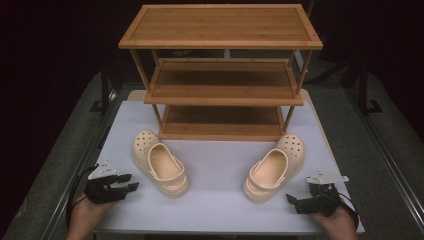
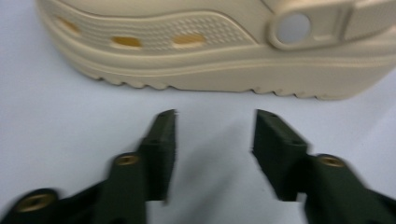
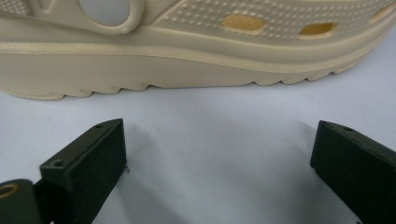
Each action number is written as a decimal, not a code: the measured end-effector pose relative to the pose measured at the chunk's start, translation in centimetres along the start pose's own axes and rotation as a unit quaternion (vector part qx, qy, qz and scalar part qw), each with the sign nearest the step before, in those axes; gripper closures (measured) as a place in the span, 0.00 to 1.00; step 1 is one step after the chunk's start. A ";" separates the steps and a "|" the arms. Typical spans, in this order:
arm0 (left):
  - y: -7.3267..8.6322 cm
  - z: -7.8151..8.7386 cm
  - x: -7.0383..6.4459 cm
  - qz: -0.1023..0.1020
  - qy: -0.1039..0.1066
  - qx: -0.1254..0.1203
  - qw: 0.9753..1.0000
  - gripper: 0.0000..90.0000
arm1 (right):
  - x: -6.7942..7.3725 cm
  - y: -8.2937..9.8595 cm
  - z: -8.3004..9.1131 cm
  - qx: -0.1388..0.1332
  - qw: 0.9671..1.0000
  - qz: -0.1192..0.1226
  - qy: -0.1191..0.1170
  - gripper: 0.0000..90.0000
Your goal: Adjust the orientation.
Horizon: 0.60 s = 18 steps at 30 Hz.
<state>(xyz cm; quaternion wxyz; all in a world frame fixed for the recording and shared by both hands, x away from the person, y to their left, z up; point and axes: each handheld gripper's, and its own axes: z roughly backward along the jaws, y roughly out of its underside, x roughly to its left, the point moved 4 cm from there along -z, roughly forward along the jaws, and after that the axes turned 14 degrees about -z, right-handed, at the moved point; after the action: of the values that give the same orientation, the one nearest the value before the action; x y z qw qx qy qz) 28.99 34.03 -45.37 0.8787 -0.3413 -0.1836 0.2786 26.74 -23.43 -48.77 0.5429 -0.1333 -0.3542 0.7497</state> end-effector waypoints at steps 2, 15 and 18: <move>-0.2 0.4 0.5 0.011 -0.008 0.006 1.000 0.69 | 0.0 0.0 0.0 0.000 1.000 0.000 0.000 0.03; -2.6 1.3 4.6 0.036 -0.044 0.020 0.998 1.00 | 0.0 0.0 0.0 0.000 1.000 0.000 -0.001 0.03; -3.3 1.3 6.1 0.040 -0.052 0.011 0.998 1.00 | 0.0 0.0 0.0 0.000 1.000 0.000 -0.001 0.03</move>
<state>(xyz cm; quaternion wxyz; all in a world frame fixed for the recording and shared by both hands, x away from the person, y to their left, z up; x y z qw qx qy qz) 34.31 36.41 -41.31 0.8598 -0.3234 -0.2123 0.3334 26.76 -23.43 -48.78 0.5426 -0.1328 -0.3544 0.7499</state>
